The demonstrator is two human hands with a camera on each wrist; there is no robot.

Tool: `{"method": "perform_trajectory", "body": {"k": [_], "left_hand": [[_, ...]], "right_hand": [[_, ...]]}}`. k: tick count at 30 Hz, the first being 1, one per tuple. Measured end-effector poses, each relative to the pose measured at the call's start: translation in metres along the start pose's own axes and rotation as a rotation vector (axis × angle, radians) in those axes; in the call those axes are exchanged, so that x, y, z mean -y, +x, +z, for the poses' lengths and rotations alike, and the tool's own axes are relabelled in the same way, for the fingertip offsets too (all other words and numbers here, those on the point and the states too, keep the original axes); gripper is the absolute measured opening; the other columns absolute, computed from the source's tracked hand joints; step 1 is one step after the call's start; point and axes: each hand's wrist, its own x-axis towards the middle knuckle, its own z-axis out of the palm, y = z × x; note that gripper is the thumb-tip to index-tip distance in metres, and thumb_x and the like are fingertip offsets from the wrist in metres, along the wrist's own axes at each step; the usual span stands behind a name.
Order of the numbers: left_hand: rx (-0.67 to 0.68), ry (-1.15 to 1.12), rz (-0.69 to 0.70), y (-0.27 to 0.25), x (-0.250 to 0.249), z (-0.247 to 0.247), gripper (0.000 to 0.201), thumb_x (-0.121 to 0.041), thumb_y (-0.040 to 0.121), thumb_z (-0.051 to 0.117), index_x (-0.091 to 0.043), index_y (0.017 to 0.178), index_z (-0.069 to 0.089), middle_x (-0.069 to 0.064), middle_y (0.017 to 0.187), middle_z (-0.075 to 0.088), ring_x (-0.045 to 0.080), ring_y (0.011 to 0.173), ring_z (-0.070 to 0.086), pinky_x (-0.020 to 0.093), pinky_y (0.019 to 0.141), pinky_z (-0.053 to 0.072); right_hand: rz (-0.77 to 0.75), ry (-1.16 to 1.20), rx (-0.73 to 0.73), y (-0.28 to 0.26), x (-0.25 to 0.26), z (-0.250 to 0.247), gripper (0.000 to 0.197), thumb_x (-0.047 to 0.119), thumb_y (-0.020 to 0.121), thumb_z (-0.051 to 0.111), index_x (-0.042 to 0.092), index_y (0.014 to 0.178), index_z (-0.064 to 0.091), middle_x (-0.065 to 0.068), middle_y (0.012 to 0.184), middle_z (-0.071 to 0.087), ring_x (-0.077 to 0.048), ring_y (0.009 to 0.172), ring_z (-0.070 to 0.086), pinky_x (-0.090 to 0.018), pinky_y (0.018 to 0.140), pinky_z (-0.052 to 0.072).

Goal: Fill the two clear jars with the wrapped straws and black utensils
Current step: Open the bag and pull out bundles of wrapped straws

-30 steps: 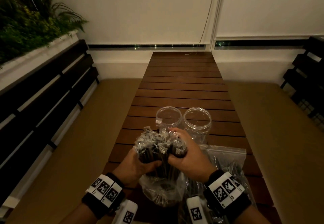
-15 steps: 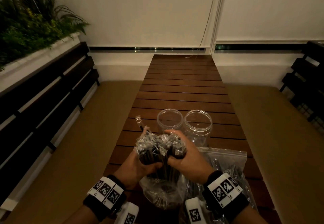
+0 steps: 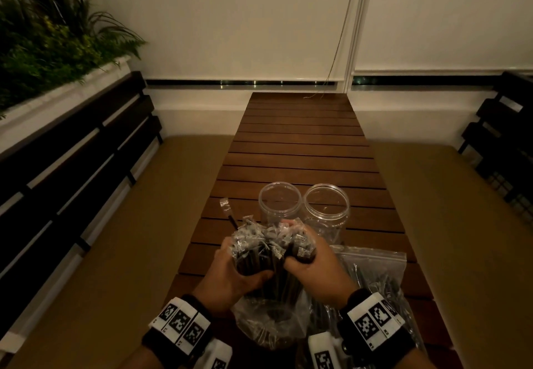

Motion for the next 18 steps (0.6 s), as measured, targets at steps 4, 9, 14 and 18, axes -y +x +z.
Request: {"method": "perform_trajectory", "body": {"k": [4,9,14,18], "left_hand": [[-0.130,0.217,0.049,-0.004,-0.014,0.002,0.057,-0.045,0.061,0.088,-0.060,0.100,0.048,-0.011,0.126,0.042,0.019,0.126,0.040,0.040,0.106,0.046],[-0.149,0.387,0.084,-0.010,-0.021,0.002,0.054,-0.071,0.048,0.067,-0.063,0.097,0.046,-0.025,0.115,0.030,0.018,0.127,0.027,0.043,0.111,0.038],[-0.135,0.249,0.141,-0.002,-0.010,0.001,0.061,-0.062,0.061,0.080,-0.056,0.115,0.053,-0.014,0.134,0.046,0.014,0.129,0.043,0.040,0.109,0.043],[-0.078,0.076,0.104,-0.005,-0.010,0.000,0.072,-0.056,0.060,0.084,-0.034,0.123,0.059,-0.008,0.123,0.067,0.008,0.116,0.064,0.041,0.097,0.056]], "right_hand": [[0.020,0.010,0.009,-0.001,0.003,0.000,0.051,0.001,0.086,0.069,0.041,0.115,0.053,0.009,0.113,0.068,0.009,0.098,0.066,-0.010,0.075,0.052],[0.024,0.014,0.002,-0.001,0.003,0.001,0.052,0.001,0.086,0.068,0.044,0.112,0.052,0.009,0.111,0.068,0.008,0.097,0.066,-0.016,0.081,0.056],[0.031,0.025,0.004,-0.002,0.002,0.001,0.051,0.001,0.087,0.068,0.042,0.113,0.051,0.011,0.107,0.068,0.011,0.094,0.066,-0.009,0.072,0.053],[0.037,0.018,0.007,-0.002,0.003,0.003,0.047,0.001,0.087,0.068,0.029,0.121,0.056,0.006,0.109,0.070,0.005,0.098,0.068,-0.017,0.081,0.058]]}}
